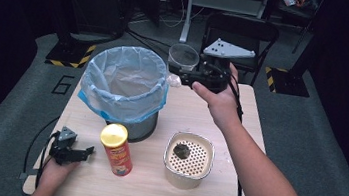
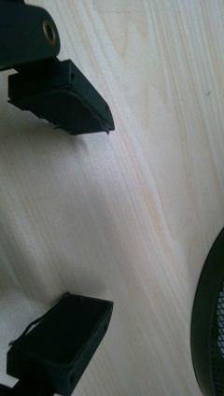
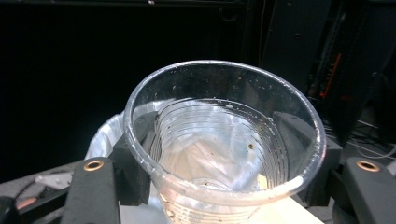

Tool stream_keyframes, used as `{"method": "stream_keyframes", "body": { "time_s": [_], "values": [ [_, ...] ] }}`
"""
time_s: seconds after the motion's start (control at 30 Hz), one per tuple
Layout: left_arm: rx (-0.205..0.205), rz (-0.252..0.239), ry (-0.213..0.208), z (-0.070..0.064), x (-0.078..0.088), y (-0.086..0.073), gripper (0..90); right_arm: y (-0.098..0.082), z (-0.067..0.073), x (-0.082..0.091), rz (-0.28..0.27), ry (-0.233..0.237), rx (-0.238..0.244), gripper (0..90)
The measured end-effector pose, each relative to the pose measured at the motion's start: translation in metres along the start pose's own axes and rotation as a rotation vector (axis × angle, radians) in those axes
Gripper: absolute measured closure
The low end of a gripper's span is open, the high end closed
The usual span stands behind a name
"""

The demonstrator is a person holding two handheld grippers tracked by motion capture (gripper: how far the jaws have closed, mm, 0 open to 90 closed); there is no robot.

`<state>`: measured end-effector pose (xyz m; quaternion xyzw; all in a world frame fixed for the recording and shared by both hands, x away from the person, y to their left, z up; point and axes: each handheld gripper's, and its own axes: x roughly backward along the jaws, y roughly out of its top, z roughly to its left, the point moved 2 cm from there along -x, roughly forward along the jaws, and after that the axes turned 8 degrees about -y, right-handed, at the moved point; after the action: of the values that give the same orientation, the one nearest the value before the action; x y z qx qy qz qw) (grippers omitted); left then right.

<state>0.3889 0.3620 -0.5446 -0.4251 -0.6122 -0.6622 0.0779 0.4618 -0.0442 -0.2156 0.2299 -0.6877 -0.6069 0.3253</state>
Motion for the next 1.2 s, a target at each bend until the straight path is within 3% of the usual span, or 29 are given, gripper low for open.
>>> {"method": "stream_keyframes", "body": {
  "time_s": [0.27,0.43,0.57,0.67,0.87,1.0,1.2],
  "values": [
    [0.006,-0.007,0.0,0.0,0.0,0.0,11.7,0.011,0.011,-0.033,0.016,0.02,-0.009,33.2],
    [0.004,0.005,-0.007,0.0,0.001,0.0,11.8,0.009,0.025,-0.058,0.024,0.057,0.001,32.9],
    [-0.002,0.006,-0.008,0.0,0.001,0.0,11.8,0.005,0.033,-0.078,0.041,0.036,0.012,32.9],
    [-0.004,0.007,-0.009,0.001,0.001,0.0,11.9,0.005,0.036,-0.089,0.049,0.019,0.021,32.9],
    [-0.004,0.007,-0.009,0.001,0.001,0.0,11.9,0.006,0.041,-0.106,0.057,0.018,-0.006,32.5],
    [-0.011,0.008,-0.005,0.001,0.001,0.0,11.9,0.005,0.045,-0.117,0.091,0.01,-0.005,32.2],
    [-0.009,0.01,-0.006,0.001,0.001,0.001,11.9,0.006,0.053,-0.13,0.122,0.039,0.006,31.1]
  ]
}}
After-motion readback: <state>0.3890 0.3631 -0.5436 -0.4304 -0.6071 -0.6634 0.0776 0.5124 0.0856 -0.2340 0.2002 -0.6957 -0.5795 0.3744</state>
